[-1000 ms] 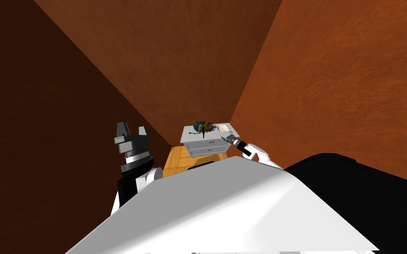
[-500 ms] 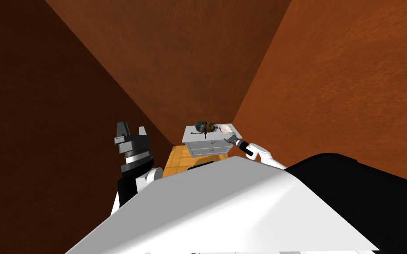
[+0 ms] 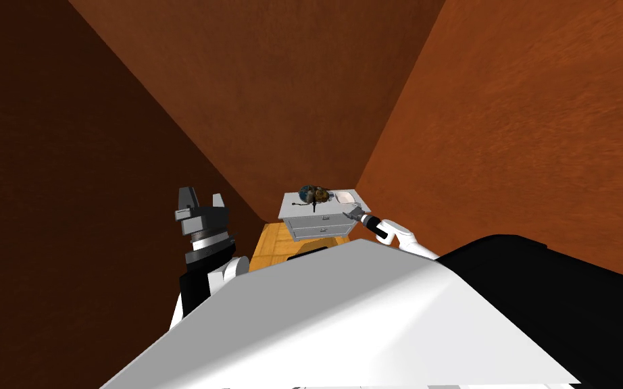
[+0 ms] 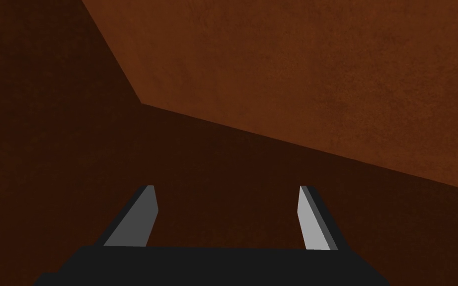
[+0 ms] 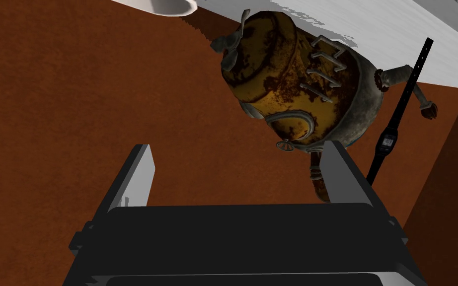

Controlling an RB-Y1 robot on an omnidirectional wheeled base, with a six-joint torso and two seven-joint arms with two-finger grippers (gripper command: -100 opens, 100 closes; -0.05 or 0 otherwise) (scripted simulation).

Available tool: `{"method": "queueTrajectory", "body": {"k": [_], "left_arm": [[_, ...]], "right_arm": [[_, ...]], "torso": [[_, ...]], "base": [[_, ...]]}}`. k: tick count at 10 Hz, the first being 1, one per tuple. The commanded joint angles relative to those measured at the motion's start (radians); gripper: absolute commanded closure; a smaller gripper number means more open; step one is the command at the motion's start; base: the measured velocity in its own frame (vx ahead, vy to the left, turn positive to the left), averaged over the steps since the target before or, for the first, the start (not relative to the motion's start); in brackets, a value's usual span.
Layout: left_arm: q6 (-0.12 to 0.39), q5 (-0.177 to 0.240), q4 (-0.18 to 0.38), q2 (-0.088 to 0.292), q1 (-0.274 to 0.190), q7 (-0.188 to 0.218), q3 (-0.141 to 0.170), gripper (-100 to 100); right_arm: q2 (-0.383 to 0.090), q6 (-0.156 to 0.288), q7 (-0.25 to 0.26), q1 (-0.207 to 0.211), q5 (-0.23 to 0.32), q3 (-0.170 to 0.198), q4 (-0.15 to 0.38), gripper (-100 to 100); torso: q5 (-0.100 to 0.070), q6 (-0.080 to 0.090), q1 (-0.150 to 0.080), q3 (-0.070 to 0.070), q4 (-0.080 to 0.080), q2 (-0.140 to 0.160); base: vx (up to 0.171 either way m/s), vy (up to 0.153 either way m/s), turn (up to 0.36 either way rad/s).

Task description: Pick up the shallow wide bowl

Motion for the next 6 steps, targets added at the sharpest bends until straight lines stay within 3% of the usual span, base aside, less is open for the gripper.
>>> {"method": "queueTrajectory", "body": {"k": [1,4,6], "left_arm": [[0.000,0.000,0.000,0.000,0.000,0.000,0.000,0],[0.000,0.000,0.000,0.000,0.000,0.000,0.000,0],[0.000,0.000,0.000,0.000,0.000,0.000,0.000,0]], "right_arm": [[0.000,0.000,0.000,0.000,0.000,0.000,0.000,-100],[-0.056,0.041,0.054,0.007,0.007,0.023,0.019,-100],[-0.056,0.041,0.054,0.007,0.007,0.023,0.019,-100]], "torso": [[0.000,0.000,0.000,0.000,0.000,0.000],[0.000,0.000,0.000,0.000,0.000,0.000],[0.000,0.000,0.000,0.000,0.000,0.001]], "base": [[0.000,0.000,0.000],[0.000,0.000,0.000],[0.000,0.000,0.000]]}}
